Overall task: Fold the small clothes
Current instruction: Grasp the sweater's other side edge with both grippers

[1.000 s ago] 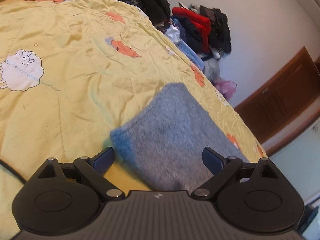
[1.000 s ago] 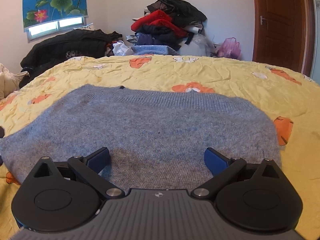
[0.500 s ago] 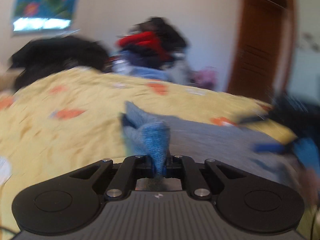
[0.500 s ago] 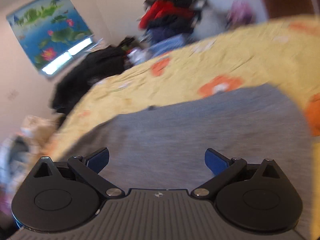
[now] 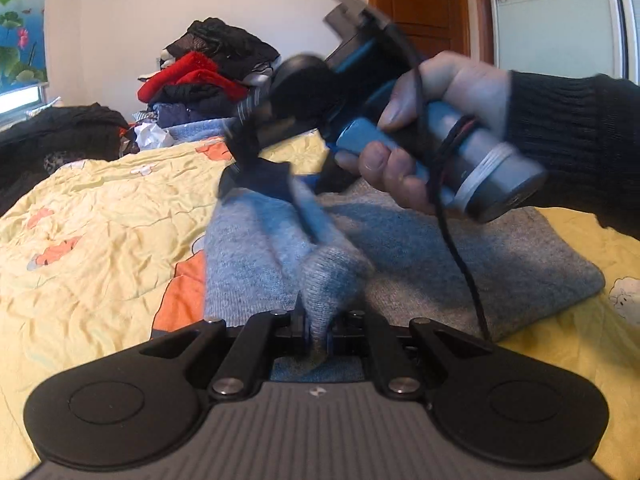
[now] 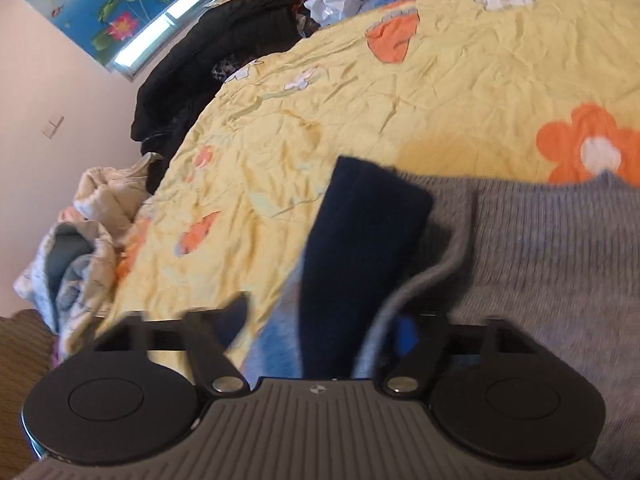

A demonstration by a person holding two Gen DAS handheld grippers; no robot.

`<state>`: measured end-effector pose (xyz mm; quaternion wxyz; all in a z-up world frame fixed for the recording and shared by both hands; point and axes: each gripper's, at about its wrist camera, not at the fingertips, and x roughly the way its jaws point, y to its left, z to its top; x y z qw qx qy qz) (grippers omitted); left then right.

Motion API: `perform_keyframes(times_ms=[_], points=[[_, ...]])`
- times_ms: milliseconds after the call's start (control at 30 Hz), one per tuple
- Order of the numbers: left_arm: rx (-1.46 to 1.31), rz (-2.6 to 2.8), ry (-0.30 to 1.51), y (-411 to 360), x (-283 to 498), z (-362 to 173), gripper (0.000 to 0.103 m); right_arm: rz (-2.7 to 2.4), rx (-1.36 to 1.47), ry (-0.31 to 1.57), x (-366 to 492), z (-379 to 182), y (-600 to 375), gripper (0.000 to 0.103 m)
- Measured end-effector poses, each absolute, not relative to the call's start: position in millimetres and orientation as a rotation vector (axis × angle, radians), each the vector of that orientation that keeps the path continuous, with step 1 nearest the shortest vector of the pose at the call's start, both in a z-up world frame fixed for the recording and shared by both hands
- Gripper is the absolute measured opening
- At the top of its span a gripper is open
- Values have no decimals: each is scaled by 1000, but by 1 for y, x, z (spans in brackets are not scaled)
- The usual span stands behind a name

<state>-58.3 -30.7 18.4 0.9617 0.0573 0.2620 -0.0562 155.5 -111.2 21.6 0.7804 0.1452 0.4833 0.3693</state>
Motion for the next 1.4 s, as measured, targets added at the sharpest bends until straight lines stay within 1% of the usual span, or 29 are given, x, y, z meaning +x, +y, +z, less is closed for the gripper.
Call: perform_keyframes(times_ms=[100, 200, 367, 467, 600, 733, 767, 800, 833, 900, 933, 967, 1000, 1033, 1100, 1133, 1200, 1267, 1333, 1400], points=[[125, -134, 526, -38, -58, 22, 7, 817, 231, 996, 153, 21, -114, 22], [134, -198, 510, -54, -50, 32, 7, 846, 164, 945, 150, 35, -132, 22], [120, -374, 451, -107, -42, 47, 7, 810, 72, 898, 154, 67, -197, 22], [130, -477, 444, -145, -36, 48, 7, 745, 53, 886, 156, 76, -246, 22], [176, -543, 505, -186, -25, 30, 7, 638, 57, 914, 160, 57, -298, 22], [207, -536, 559, -195, -18, 11, 7, 586, 124, 928, 156, 24, -323, 22], [204, -538, 555, -195, -18, 10, 8, 578, 153, 926, 155, 18, -327, 25], [197, -548, 549, -192, -19, 12, 8, 561, 182, 921, 152, 13, -328, 37], [192, -567, 555, -190, -23, 15, 12, 553, 221, 910, 150, 10, -330, 41], [167, -633, 593, -172, -26, 26, 28, 557, 329, 890, 145, 10, -342, 56], [133, -662, 610, -155, -29, 34, 49, 557, 389, 866, 141, 14, -349, 60], [93, -683, 610, -140, -34, 41, 74, 556, 441, 832, 135, 18, -358, 69], [37, -691, 589, -120, -41, 49, 83, 555, 483, 798, 129, 20, -368, 77], [-24, -684, 550, -99, -50, 58, 90, 552, 520, 774, 125, 21, -378, 79], [-115, -660, 492, -62, -50, 72, 94, 531, 537, 791, 123, 16, -390, 80], [-144, -622, 487, -45, -30, 77, 98, 517, 529, 812, 124, 11, -392, 80], [-230, -533, 503, -21, 5, 79, 98, 497, 549, 850, 129, -1, -394, 80], [-414, -438, 612, 6, 57, 64, 98, 518, 622, 886, 136, -14, -393, 80], [-640, -426, 720, 27, 104, 36, 98, 554, 675, 899, 140, -19, -386, 80], [-733, -372, 813, 34, 136, 13, 97, 602, 683, 925, 143, -21, -373, 80]])
